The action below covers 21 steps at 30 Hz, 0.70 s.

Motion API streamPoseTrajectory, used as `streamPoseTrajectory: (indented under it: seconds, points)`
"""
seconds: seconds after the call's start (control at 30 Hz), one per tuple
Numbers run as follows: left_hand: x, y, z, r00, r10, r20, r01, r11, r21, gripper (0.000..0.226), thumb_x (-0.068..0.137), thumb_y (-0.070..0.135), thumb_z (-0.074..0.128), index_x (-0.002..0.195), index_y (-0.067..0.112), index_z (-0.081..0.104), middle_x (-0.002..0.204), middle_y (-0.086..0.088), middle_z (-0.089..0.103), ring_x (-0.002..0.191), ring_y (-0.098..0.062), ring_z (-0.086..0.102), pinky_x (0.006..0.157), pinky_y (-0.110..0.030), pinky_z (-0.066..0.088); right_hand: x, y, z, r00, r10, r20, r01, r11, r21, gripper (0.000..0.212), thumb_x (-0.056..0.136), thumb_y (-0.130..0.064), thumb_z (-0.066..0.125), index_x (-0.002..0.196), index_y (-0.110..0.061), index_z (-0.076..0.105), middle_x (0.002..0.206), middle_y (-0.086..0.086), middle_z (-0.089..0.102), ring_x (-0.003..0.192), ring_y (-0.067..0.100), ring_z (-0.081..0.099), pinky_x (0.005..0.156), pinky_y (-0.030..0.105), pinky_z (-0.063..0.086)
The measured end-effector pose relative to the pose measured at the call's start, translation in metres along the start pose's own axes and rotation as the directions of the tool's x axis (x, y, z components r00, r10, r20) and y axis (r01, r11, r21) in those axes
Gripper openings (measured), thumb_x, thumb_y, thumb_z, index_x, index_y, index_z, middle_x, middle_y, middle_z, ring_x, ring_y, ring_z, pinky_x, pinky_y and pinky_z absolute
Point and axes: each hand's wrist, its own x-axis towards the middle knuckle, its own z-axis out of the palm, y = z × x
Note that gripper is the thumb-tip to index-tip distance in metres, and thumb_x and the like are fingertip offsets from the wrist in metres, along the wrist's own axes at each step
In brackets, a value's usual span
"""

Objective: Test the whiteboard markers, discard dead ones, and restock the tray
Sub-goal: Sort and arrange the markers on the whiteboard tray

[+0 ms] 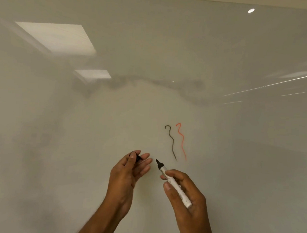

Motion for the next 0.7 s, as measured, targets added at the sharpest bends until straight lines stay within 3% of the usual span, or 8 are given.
streamPoseTrajectory:
  seconds: [0.1,0.23,0.33,0.57,0.7]
  points:
    - [-0.018,0.005,0.01,0.985,-0.166,0.056,0.174,0.958,-0.229,0.03,0.105,0.018,0.049,0.127,0.0,0.058,0.117,-0.024,0.072,0.107,-0.035,0.072,0.093,-0.045,0.06,-0.005,-0.008,-0.001,0.997,-0.01,0.071,0.012,0.999,-0.029,0.023,0.09,-0.047,0.06,0.111,-0.039,0.066,0.113,-0.01,0.072,0.11,0.014,0.066,0.088,0.018,0.052]
    - [-0.041,0.003,0.02,0.972,-0.216,0.092,0.234,0.918,-0.32,0.031,0.103,0.016,0.051,0.129,0.001,0.059,0.117,-0.025,0.071,0.1,-0.032,0.075,0.077,-0.038,0.064,-0.015,-0.011,-0.009,0.993,-0.009,0.116,0.015,0.999,-0.045,0.03,0.092,-0.049,0.056,0.116,-0.034,0.066,0.116,-0.012,0.071,0.112,0.013,0.066,0.089,0.016,0.051]
    - [-0.059,0.001,0.027,0.971,-0.22,0.091,0.237,0.924,-0.298,0.031,0.103,0.015,0.052,0.13,0.002,0.061,0.111,-0.023,0.072,0.096,-0.031,0.074,0.074,-0.037,0.064,-0.022,-0.015,-0.015,0.993,-0.006,0.121,0.012,0.999,-0.046,0.028,0.095,-0.046,0.054,0.117,-0.033,0.066,0.118,-0.013,0.07,0.115,0.011,0.065,0.092,0.017,0.051]
    - [-0.1,0.002,0.025,0.983,-0.184,0.014,0.184,0.973,-0.136,0.027,0.101,0.014,0.055,0.12,0.002,0.069,0.107,-0.025,0.073,0.094,-0.032,0.071,0.089,-0.044,0.059,-0.046,-0.026,-0.015,0.998,-0.019,0.063,0.025,0.995,-0.1,0.023,0.097,-0.032,0.054,0.115,-0.033,0.068,0.115,-0.012,0.07,0.114,0.01,0.064,0.089,0.014,0.05]
    - [-0.123,0.007,0.019,0.982,-0.184,-0.047,0.176,0.975,-0.133,0.025,0.1,0.014,0.055,0.117,0.002,0.07,0.102,-0.025,0.073,0.094,-0.034,0.071,0.093,-0.048,0.056,-0.064,-0.037,-0.002,0.999,0.0,0.04,0.008,0.983,-0.184,0.023,0.098,-0.043,0.05,0.112,-0.036,0.067,0.111,-0.012,0.068,0.111,0.014,0.064,0.088,0.019,0.053]
